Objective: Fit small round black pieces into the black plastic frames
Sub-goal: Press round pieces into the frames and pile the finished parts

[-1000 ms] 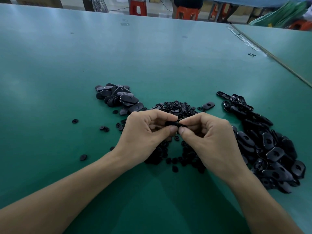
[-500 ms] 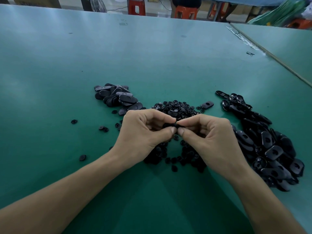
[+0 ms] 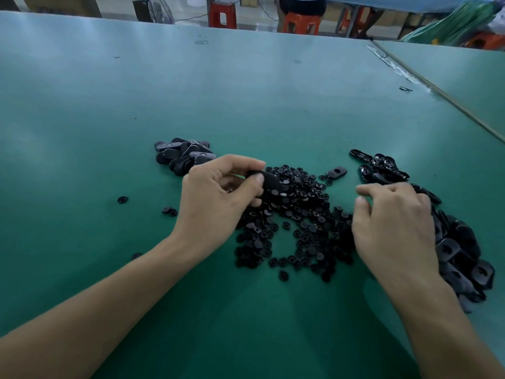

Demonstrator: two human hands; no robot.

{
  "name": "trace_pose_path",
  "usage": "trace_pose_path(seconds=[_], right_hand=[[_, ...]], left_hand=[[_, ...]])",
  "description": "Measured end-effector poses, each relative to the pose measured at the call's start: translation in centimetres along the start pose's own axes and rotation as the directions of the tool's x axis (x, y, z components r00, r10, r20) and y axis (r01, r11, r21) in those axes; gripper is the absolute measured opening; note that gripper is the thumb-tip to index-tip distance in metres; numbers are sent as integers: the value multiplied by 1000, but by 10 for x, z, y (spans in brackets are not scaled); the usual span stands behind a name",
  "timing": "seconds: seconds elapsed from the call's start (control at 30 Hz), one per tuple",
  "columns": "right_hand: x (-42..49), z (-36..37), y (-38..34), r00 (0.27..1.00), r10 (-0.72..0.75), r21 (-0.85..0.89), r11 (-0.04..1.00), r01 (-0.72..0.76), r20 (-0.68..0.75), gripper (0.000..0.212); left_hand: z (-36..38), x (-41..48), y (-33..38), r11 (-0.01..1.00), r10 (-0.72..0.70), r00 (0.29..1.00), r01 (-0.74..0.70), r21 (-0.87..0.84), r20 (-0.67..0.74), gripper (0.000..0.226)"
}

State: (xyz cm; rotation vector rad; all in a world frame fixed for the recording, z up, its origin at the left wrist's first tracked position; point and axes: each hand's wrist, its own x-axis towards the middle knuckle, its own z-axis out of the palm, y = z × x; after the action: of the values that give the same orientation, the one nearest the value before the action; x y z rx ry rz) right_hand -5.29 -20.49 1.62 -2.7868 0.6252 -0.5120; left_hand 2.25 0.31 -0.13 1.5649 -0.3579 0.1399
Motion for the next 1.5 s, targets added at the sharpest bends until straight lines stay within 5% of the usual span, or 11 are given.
trace_pose_path(seconds=[0.2,0.43,0.6,0.83,1.03,1.17,1.27,1.37,1.5], right_hand=[[-1,-3,1,981,121,-160,982,-96,152,36],[1,-1,2,989,107,-102,990,-96,103,38],[1,-3,4,986,124,-147,983,-107,109,30],[1,-1,2,999,36,12,999,-37,17,31],[3,3,-3,982,-117,331,930,161,-148,23],[-3,6,-20,973,-229,787,596,158,-22,33],[-9,9,-27,944,-331,898,419,136,11,32],[-13,11,-31,946,-322,902,419,103,42,33],[-15,14,-29,962,-271,776,612,154,22,27]], left_hand=[[-22,24,-5,990,-16,993,33,137,-121,16],[-48,43,-13,945,34,958,62,322,-284,16],[-59,43,-21,839,54,951,122,530,-305,17],[-56,42,-21,780,107,947,109,616,-303,14],[-23,23,6,879,130,986,-66,472,-103,14],[4,-4,14,975,-65,987,32,218,146,14],[11,-15,8,994,-81,963,60,91,256,8],[11,-17,2,998,-56,965,47,41,255,16],[11,-16,-1,999,-33,979,39,-23,200,17]])
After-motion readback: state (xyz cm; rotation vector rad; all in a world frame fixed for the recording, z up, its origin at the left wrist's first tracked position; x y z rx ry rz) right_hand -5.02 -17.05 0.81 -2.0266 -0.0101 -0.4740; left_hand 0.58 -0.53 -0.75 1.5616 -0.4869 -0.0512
